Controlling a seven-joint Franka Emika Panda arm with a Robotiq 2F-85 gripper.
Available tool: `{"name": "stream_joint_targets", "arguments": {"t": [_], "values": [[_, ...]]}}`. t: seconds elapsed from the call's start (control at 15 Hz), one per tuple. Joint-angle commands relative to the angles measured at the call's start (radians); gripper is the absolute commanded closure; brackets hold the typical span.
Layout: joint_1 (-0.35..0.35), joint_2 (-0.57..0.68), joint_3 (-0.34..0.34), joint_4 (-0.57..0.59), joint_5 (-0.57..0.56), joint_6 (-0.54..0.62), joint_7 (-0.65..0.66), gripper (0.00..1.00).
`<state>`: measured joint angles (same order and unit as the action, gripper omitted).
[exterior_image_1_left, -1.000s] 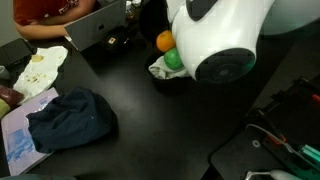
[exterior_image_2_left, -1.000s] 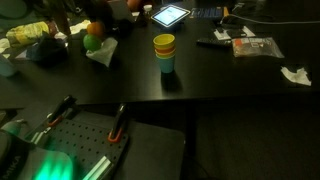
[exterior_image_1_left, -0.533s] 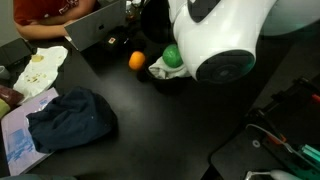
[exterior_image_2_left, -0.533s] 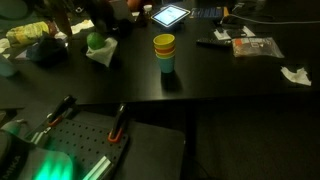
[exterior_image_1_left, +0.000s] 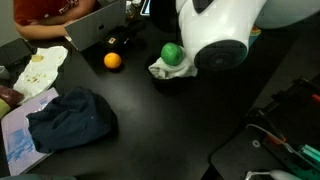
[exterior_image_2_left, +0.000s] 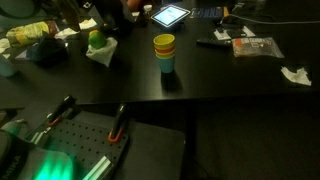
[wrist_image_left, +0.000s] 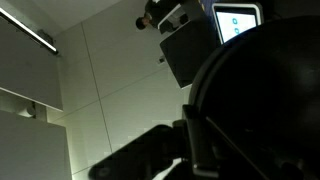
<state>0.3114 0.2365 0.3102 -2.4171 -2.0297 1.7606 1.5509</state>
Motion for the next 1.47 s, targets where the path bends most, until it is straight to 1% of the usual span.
{"name": "stream_joint_targets", "arguments": {"t": [0.0, 0.13, 0.2, 0.53, 0.67, 0.8, 0.93, 1.2, 1.4], "values": [[-0.039, -0.037, -0.013, -0.020, 0.047, -0.021, -0.044, 0.98], [-0.061, -0.038, -0.021, -0.020, 0.102, -0.009, -0.080, 0.97], [-0.076, -0.042, -0.025, -0.018, 0.144, 0.022, -0.112, 0.97], [-0.156, -0.060, -0.049, 0.004, 0.383, 0.273, -0.219, 0.97], [-0.181, -0.057, -0.069, 0.018, 0.484, 0.354, -0.260, 0.98], [-0.197, -0.052, -0.092, 0.033, 0.573, 0.407, -0.306, 0.98], [-0.219, -0.037, -0.116, 0.052, 0.686, 0.467, -0.373, 0.97], [-0.245, -0.024, -0.152, 0.070, 0.952, 0.584, -0.487, 0.97], [-0.246, -0.017, -0.179, 0.076, 1.114, 0.627, -0.520, 0.98]]}}
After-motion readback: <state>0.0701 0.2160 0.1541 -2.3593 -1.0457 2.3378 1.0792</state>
